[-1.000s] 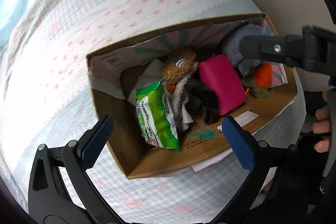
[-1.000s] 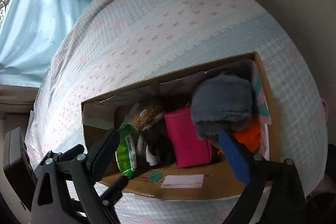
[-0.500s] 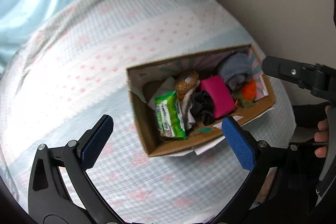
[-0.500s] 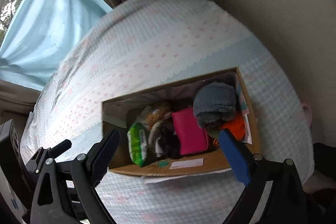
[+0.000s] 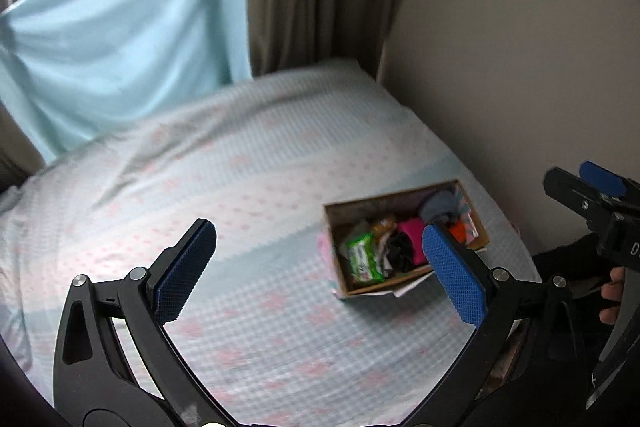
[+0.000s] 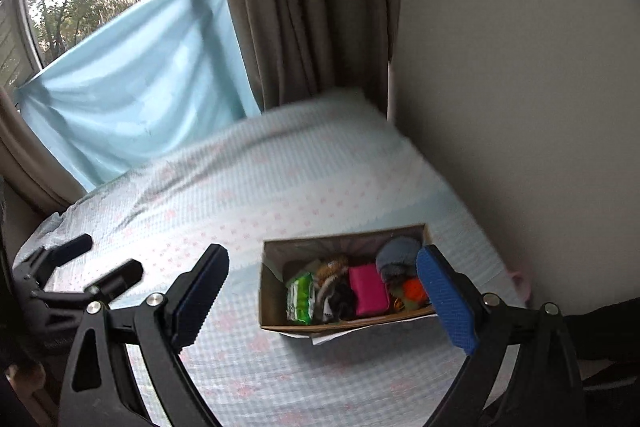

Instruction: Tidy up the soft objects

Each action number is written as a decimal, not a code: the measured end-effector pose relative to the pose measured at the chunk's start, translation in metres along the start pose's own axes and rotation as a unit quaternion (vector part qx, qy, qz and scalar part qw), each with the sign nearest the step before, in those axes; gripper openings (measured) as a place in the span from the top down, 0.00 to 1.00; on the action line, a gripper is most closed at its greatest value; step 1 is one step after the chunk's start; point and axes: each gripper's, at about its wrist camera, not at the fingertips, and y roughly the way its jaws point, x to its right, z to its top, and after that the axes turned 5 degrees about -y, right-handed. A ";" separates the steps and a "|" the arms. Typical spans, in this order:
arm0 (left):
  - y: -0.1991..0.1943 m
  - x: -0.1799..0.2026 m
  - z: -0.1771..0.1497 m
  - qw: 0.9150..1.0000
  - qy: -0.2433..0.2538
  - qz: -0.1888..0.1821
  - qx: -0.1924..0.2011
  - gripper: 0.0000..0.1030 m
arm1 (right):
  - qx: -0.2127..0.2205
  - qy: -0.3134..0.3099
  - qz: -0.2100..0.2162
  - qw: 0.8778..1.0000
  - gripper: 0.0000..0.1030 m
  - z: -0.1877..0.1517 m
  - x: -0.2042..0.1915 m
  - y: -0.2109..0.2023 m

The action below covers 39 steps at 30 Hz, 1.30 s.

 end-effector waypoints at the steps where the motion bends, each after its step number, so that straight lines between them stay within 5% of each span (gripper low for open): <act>1: -0.011 -0.005 -0.001 1.000 0.000 0.004 0.010 0.00 | 0.010 -0.001 -0.004 1.000 0.09 -0.002 -0.008 -0.011; 13: -0.127 -0.065 -0.031 0.993 -0.001 0.014 0.119 0.00 | 0.097 0.002 -0.039 0.995 0.09 -0.037 -0.076 -0.101; 24: -0.165 -0.067 -0.057 0.984 0.003 0.024 0.177 0.00 | 0.135 -0.009 -0.070 0.988 0.09 -0.053 -0.097 -0.131; 39: -0.177 -0.061 -0.057 0.981 0.000 0.028 0.194 0.00 | 0.152 -0.016 -0.069 0.986 0.09 -0.052 -0.100 -0.140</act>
